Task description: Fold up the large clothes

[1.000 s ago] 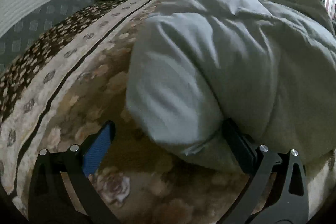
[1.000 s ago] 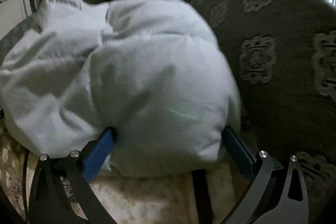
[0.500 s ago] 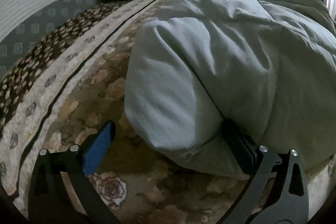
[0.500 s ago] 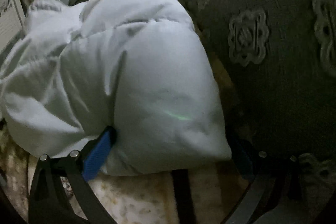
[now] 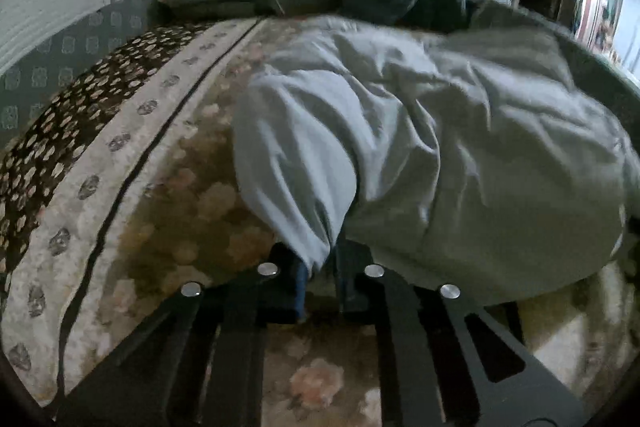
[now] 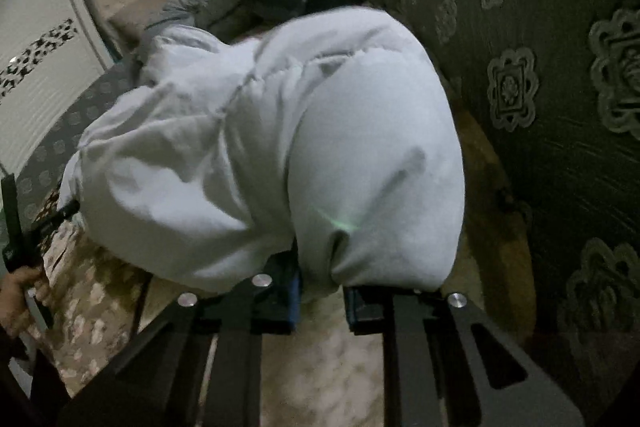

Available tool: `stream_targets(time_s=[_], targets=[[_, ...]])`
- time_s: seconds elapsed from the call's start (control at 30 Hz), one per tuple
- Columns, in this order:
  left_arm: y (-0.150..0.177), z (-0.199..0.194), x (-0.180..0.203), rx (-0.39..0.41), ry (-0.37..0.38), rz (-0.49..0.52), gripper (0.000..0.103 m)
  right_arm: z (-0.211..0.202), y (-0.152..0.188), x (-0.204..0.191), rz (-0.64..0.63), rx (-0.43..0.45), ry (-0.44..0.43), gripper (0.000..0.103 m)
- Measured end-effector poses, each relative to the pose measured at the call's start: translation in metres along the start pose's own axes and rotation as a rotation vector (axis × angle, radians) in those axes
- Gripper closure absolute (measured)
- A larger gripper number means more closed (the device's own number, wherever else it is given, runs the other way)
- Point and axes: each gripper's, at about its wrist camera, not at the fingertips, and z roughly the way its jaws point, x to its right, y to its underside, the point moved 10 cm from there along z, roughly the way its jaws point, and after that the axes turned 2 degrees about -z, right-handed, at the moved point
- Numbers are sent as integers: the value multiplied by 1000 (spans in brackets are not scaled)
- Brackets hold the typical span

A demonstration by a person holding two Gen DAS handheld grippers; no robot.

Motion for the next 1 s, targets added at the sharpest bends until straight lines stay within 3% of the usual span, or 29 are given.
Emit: stream_targets(time_s=[0.13,0.3,0.43,0.5,0.53,0.57,0.63,0.73,0.87,1.0], targets=[[4,-46,-21,42,11,-32,99,-27,20,-19,0,43,-20,87],[16,-102,-56,138,-48,-3,103,-42,77,-35,-52,22,46,85],[48,-122,-67,109,-37,116,103,-64,90,-27,-36,48,141,60],[55,-128,-68,112,-18,123,67,-95,89,-22,-7,123,195,37],[61,-138,-70,139,-18,112,37,-110,89,-22,-1,168,219,20],[62,-144,-71,167,-11,94,18,-129,90,-24,4,221,241,13],[61,-150,-67,204,-10,65,3,-153,100,-28,1,263,248,8],[64,-134,-71,184,-42,74,3,-160,114,-37,-31,269,238,2],[43,-88,-78,133,-96,82,3,-145,124,-42,-10,212,206,2],[38,-55,-75,70,-33,77,3,-131,124,-37,20,198,196,2]])
